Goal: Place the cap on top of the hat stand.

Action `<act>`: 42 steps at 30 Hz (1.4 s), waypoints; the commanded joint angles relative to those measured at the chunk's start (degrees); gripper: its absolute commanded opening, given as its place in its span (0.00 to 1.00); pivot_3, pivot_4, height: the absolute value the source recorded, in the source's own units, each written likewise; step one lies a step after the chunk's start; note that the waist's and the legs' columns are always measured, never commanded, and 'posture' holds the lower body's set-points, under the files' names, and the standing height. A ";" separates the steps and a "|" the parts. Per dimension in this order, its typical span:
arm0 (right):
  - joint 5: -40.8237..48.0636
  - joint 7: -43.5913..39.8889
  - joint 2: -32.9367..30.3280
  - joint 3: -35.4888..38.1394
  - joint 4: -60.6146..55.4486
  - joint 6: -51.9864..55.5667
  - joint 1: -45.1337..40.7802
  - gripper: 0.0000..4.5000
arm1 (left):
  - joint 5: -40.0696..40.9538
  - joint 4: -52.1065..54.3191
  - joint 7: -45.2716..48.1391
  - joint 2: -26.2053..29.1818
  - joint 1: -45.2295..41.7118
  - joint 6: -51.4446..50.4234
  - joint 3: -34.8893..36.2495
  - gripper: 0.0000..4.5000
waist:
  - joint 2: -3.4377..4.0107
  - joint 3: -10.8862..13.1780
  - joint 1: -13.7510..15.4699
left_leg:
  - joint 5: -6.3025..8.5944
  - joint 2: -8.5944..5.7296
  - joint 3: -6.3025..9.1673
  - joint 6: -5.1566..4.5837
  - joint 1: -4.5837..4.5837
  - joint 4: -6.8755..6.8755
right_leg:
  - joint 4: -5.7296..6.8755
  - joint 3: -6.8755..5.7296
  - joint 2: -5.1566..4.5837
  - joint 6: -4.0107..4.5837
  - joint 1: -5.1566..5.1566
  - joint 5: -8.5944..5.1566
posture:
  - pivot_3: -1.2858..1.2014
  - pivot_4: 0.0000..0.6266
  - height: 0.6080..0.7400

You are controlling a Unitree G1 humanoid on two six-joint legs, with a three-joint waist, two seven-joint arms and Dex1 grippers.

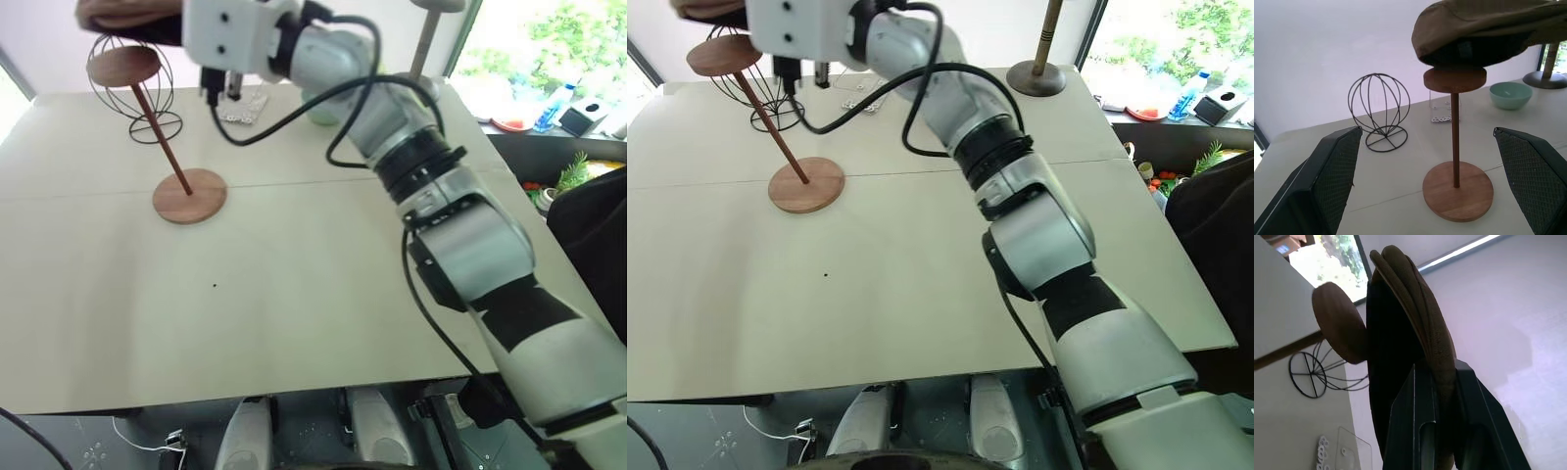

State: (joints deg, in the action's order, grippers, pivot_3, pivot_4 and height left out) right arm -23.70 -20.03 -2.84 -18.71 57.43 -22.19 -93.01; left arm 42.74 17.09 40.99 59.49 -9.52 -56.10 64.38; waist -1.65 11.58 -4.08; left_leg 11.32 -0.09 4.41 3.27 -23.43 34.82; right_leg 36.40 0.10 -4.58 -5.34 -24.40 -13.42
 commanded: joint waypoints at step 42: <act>4.45 -8.64 5.86 -1.89 -14.08 2.74 11.97 0.81 | 3.50 -6.45 0.07 5.23 -7.71 7.24 -13.70 1.00 | -0.10 -0.05 0.26 | -0.07 0.00 0.06 0.11 0.01 -0.13 | 0.16 -0.03 0.03 0.00 -0.11 0.00 | 0.52 0.24 1.00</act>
State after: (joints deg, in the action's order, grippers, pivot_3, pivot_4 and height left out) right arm -21.05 -26.89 4.45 -21.63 49.19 -19.82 -81.73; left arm 46.21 10.39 40.21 63.05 -16.17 -50.39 50.86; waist -1.75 11.53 -3.82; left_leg 11.25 -0.09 4.48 3.38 -23.43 34.71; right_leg 36.56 0.06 -4.55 -5.34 -24.49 -13.42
